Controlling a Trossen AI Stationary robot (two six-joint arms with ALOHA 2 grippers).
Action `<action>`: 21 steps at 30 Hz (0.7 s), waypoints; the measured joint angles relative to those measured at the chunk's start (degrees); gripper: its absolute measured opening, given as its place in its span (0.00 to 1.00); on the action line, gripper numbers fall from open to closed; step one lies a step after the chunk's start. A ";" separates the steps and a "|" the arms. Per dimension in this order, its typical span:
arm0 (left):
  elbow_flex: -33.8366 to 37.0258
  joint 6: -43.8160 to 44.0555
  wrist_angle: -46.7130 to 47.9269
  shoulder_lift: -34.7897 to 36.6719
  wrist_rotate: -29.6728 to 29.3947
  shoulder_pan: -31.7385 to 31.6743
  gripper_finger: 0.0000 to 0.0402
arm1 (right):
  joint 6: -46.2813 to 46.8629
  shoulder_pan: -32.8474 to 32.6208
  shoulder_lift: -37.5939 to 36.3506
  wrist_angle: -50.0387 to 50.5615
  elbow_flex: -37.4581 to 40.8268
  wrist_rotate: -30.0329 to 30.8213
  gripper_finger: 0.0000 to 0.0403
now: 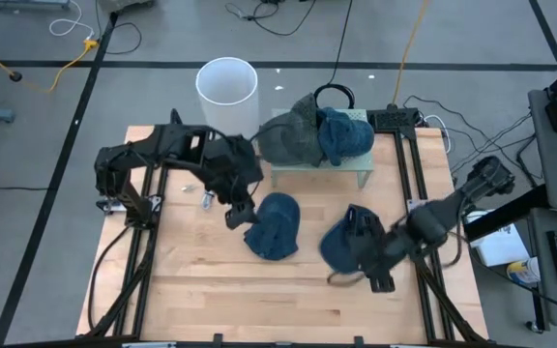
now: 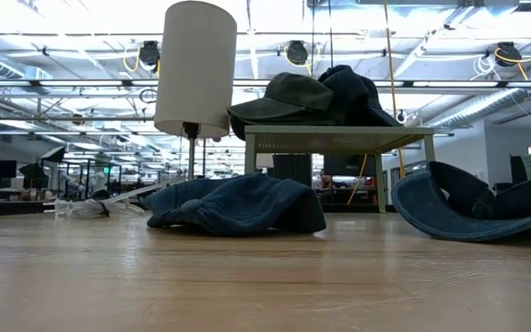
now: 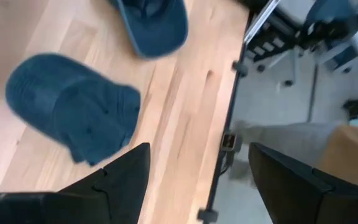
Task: Pick & Place hat
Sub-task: Stack the right blue cap on the blue cap on the shelf
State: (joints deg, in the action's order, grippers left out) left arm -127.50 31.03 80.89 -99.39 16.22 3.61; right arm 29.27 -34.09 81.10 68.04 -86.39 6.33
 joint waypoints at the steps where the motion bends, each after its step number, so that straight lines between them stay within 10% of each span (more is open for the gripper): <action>1: 0.00 -0.05 0.68 0.00 -0.82 0.80 0.68 | -0.04 -0.78 0.93 1.07 0.44 1.17 0.53; 21: 5.75 4.29 1.33 -0.02 -9.24 11.42 0.67 | 1.49 -7.28 4.46 -11.54 31.50 4.59 0.53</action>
State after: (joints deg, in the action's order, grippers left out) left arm -121.75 35.32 82.22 -99.42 6.98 15.03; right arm 30.75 -41.36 85.56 56.50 -54.89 10.93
